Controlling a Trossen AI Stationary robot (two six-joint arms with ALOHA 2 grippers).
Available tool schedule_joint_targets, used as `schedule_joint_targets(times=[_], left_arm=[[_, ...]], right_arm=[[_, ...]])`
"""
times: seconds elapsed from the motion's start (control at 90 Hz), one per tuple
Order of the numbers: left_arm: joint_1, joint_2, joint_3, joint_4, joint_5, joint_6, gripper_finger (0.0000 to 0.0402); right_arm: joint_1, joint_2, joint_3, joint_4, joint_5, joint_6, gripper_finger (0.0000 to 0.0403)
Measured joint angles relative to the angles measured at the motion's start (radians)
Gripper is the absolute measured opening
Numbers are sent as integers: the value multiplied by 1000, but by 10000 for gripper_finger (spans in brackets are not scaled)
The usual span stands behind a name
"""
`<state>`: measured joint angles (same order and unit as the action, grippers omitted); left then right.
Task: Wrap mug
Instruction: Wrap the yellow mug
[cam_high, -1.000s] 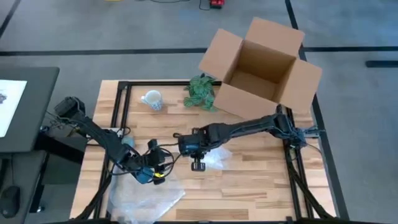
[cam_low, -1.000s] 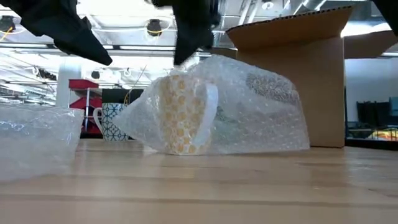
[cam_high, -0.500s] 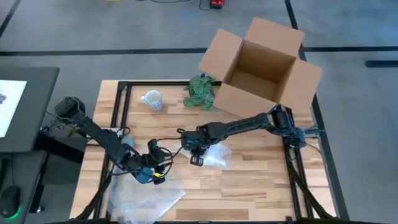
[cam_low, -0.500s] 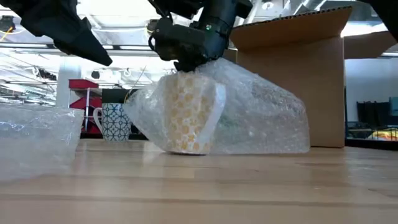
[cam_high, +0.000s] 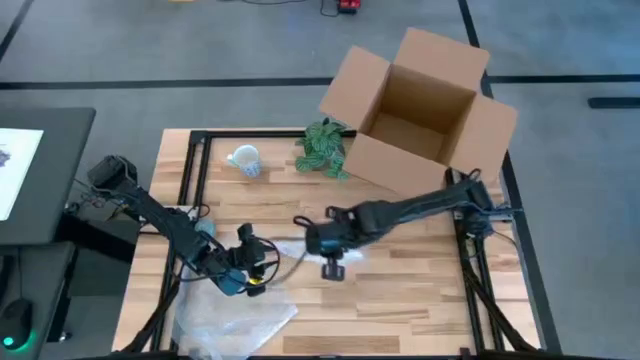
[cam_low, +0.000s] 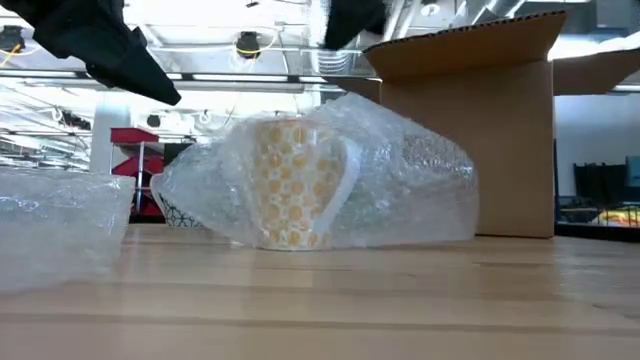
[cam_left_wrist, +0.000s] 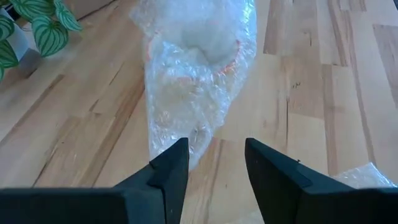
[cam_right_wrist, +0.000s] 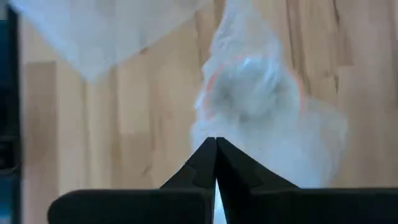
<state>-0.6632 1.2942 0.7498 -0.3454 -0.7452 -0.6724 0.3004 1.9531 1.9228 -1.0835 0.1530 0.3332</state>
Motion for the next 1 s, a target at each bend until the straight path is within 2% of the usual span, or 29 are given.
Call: schedule_joint_targets(times=[0.2,0.389,0.556,0.711,0.789,0.867,1.0], left_arm=[[8,0,0,21,0,9,138],[15,0,-13,24,0,14,138],[24,0,-58,65,0,-2,138],[47,0,-105,179,13,14,138],[63,0,-118,225,29,45,138],[77,0,-120,258,43,75,138],[105,0,-120,304,72,127,138]], right_arm=[[114,0,-58,-100,195,133,0],[149,-3,-262,-229,219,433,0],[218,-4,-428,-183,213,603,0],[288,-4,-504,-158,242,738,4],[315,-4,-529,-113,256,773,18],[336,-14,-569,-24,316,781,42],[351,-54,-705,143,391,805,73]])
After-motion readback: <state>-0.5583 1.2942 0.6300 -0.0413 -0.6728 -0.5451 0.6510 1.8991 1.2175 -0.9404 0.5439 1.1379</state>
